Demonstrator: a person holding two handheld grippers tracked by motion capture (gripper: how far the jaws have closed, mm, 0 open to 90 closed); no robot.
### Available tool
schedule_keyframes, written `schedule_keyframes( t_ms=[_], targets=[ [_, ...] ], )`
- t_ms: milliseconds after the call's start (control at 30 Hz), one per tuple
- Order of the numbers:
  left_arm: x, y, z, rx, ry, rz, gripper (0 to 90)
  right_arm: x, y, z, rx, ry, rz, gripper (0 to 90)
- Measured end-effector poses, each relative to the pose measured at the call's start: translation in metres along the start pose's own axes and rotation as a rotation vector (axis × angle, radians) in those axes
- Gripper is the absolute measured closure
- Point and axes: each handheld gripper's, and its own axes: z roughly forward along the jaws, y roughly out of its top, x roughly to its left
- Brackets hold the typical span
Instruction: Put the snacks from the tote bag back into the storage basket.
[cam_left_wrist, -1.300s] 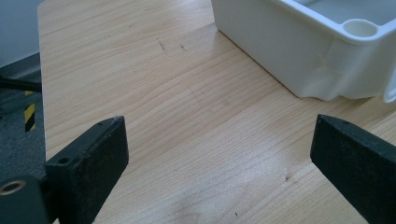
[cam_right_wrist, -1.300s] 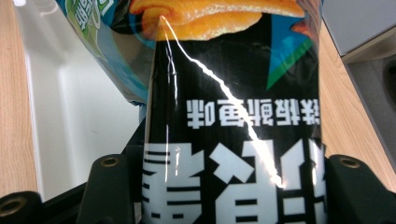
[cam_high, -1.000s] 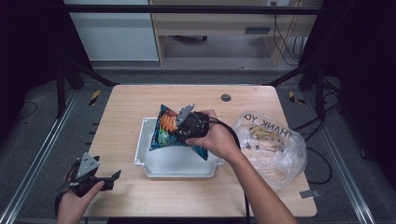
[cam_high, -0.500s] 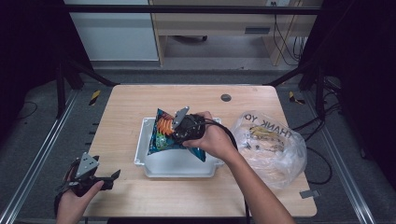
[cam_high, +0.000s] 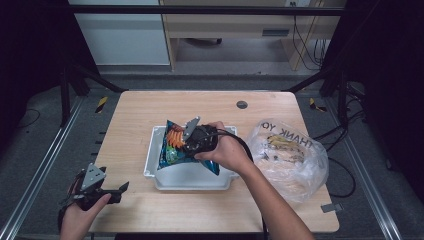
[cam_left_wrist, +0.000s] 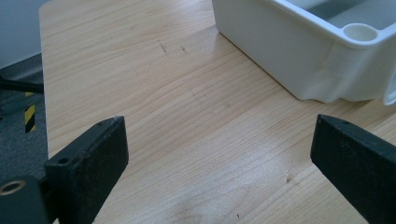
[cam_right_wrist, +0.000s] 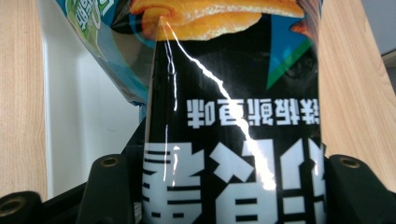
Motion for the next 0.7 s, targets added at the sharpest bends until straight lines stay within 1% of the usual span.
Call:
schedule_keyframes(
  t_ms=[100,133,400,600,700],
  targets=[
    [0.0,0.0,0.0,0.002,-0.001,0.0,3.7,0.002,-0.002,0.003,0.008,0.013,0.0,42.1],
    [0.0,0.0,0.0,0.002,-0.002,0.0,3.7,0.002,-0.002,0.004,0.01,0.013,-0.007,42.1],
    [-0.001,0.0,0.001,0.003,-0.004,0.006,3.7,0.006,-0.004,0.01,0.033,0.027,-0.018,42.1],
    [-0.001,0.0,0.001,0.004,-0.005,0.007,3.7,0.006,-0.007,0.015,0.04,0.039,-0.018,42.1],
    [-0.001,0.0,0.001,0.006,-0.006,0.008,3.7,0.007,-0.01,0.018,0.042,0.043,-0.011,42.1]
  ],
)
